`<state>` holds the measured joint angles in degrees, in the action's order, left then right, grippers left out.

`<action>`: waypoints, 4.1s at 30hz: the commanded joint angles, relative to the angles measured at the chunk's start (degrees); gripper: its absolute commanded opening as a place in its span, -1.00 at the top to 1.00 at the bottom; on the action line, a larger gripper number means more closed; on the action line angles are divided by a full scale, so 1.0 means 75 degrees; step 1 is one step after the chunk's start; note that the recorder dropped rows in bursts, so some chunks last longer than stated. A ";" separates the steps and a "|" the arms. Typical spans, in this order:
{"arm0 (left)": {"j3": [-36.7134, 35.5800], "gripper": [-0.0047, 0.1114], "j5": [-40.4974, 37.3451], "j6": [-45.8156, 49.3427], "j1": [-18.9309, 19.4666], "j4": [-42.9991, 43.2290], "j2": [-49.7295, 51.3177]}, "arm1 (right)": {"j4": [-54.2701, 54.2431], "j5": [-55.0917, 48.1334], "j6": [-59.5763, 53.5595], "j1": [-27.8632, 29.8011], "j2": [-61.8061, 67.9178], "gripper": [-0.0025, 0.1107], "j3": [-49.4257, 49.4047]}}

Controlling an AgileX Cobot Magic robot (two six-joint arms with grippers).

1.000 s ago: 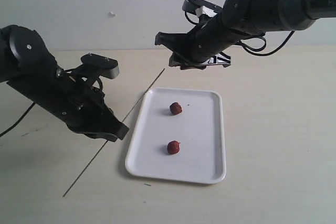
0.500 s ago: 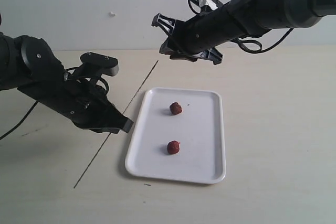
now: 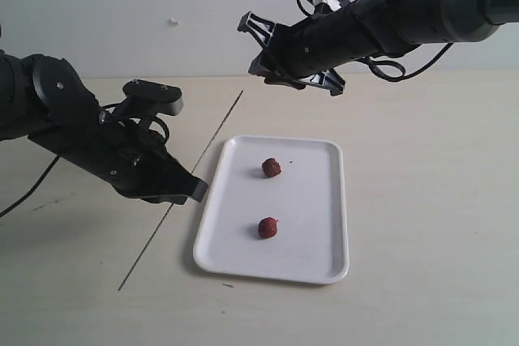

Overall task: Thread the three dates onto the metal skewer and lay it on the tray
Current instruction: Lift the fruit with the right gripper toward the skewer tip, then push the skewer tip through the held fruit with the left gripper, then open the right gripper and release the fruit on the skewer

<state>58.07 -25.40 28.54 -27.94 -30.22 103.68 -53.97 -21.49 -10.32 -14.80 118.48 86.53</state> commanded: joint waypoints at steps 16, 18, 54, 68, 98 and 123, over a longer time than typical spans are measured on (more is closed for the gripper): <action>-0.0012 0.92 0.0308 0.1351 -0.0294 -0.0918 -0.0003 | -0.0190 0.0030 -0.0078 0.0038 -0.0079 0.43 0.0051; -0.0012 0.92 0.0436 0.1387 -0.0384 -0.0953 -0.0003 | -0.0190 0.0030 -0.0078 0.0038 -0.0079 0.43 0.0051; -0.0012 0.92 0.0925 0.0807 -0.0390 -0.1054 -0.0003 | -0.0196 -0.0246 -0.0162 0.0038 -0.0079 0.43 0.0051; -0.0012 0.92 0.0881 0.0789 -0.0390 -0.1054 0.0009 | -0.0196 -0.0309 -0.0162 0.0038 -0.0079 0.43 0.0051; 0.0488 0.92 0.2737 0.1908 -0.0390 -0.1086 0.0009 | -0.0404 -0.0627 -0.0467 0.0019 -0.0079 0.43 0.0051; 0.0787 0.92 0.2965 0.1905 -0.0404 -0.1261 0.0616 | -0.1342 -0.0703 -0.1477 0.0019 -0.0079 0.08 0.0051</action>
<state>63.68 -4.25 43.13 -30.92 -39.11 108.46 -63.76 -27.13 -20.46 -14.80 118.40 86.64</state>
